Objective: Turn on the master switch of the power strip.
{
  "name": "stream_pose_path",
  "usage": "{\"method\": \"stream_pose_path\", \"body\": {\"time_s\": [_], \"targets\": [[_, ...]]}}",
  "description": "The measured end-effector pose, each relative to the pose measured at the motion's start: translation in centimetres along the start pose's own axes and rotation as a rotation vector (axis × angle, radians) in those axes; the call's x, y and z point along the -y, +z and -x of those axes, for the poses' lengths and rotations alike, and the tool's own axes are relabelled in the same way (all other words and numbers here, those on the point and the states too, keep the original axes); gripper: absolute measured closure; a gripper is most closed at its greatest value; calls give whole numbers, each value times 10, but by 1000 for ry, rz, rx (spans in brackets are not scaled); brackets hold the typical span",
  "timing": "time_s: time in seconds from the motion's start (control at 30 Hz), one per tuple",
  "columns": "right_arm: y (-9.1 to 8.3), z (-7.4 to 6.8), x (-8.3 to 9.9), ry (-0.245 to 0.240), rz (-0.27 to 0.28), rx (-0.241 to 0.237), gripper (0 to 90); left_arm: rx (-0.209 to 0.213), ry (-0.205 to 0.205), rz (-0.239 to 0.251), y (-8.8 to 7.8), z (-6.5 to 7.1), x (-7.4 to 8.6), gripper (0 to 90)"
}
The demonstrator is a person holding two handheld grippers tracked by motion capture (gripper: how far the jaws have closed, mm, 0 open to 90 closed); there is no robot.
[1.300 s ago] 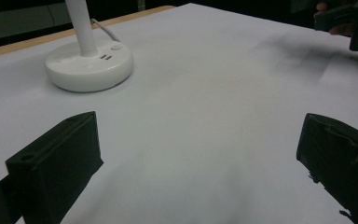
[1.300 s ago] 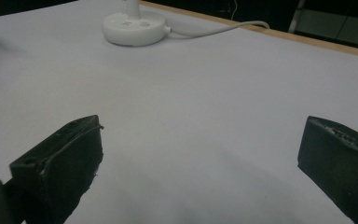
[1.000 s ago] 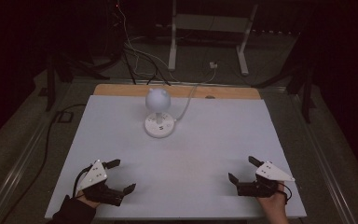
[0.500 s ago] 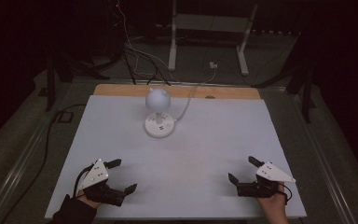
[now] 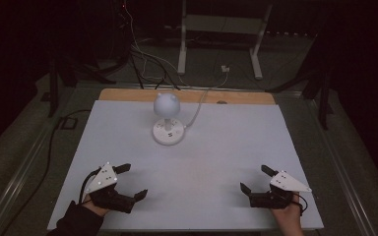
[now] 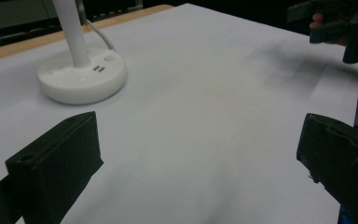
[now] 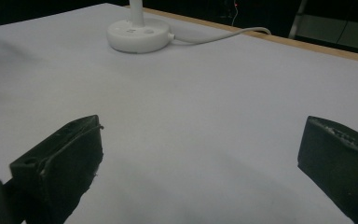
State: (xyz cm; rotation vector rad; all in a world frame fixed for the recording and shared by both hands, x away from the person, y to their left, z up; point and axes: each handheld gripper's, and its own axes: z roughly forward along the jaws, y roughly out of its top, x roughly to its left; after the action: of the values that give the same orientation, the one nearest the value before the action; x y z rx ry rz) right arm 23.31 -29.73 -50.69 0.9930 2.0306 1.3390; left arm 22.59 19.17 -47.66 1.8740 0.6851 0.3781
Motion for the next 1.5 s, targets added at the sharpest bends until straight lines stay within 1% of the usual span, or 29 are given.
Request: {"method": "stream_pose_path", "body": {"time_s": [0.1, 0.2, 0.3, 0.37, 0.43, 0.47, 0.5, 0.63, 0.7, 0.8, 0.83, 0.97, 1.0, 1.07, 1.13, 1.17, 1.2, 1.27, 1.3, 1.33, 1.4, 1.43, 1.5], "targets": [[0, 0, 0, -2, 3, -1, 0, -6, 6, -11, 1, -1, -7, 2], [0, 0, 0, 2, 2, -4, 0, -20, -1, -14, 2, -3, -12, 2], [0, 0, 0, 2, 5, -5, 0, -36, 14, -29, 6, -2, -17, 2], [0, 0, 0, 2, 5, -6, 0, -27, 18, -32, 9, -2, -20, 2], [-1, 0, 0, 4, 6, -8, 0, -20, 35, -37, 13, 0, -26, 2], [-1, 0, 0, 4, 6, -8, 0, -20, 35, -37, 13, 0, -26, 2], [-1, 0, 0, 4, 7, -8, 0, -10, 32, -40, 17, 0, -30, 2], [-1, 0, 0, 6, 7, -11, 0, -8, 48, -44, 23, 2, -35, 2], [-1, 0, 0, 6, 6, -12, 0, -3, 51, -45, 27, 3, -39, 2], [-1, 0, 0, 7, 8, -13, 0, -9, 53, -44, 34, 4, -43, 2], [-1, 0, 0, 7, 7, -13, 0, -3, 48, -43, 36, 4, -45, 2], [-1, 1, 0, 8, 8, -14, 0, -9, 34, -52, 44, 4, -50, 2], [-1, 1, 0, 10, 8, -15, 0, -12, 33, -47, 46, 4, -51, 2], [-1, 1, 0, 10, 7, -15, 0, -16, 18, -42, 52, 4, -56, 2], [-1, 1, 0, 12, 7, -17, 0, -16, 19, -41, 54, 4, -57, 2], [-1, 1, 0, 11, 7, -17, 0, -24, 20, -43, 57, 5, -58, 2], [-1, 1, 0, 11, 7, -17, 0, -30, 11, -44, 61, 5, -61, 2], [-1, 1, 0, 13, 9, -19, 0, -35, 5, -47, 64, 4, -62, 2], [-1, 1, 0, 13, 9, -19, 0, -53, 7, -44, 68, 4, -63, 2], [0, 1, 0, 15, 9, -20, 0, -53, 7, -44, 68, 4, -63, 2], [0, 1, 1, 19, 8, -22, 0, -65, 9, -44, 72, 5, -64, 2], [0, 1, 1, 19, 8, -22, 0, -54, -10, -35, 77, 6, -67, 2], [0, 1, 1, 18, 9, -23, 0, -55, -15, -37, 79, 7, -68, 2]]}}
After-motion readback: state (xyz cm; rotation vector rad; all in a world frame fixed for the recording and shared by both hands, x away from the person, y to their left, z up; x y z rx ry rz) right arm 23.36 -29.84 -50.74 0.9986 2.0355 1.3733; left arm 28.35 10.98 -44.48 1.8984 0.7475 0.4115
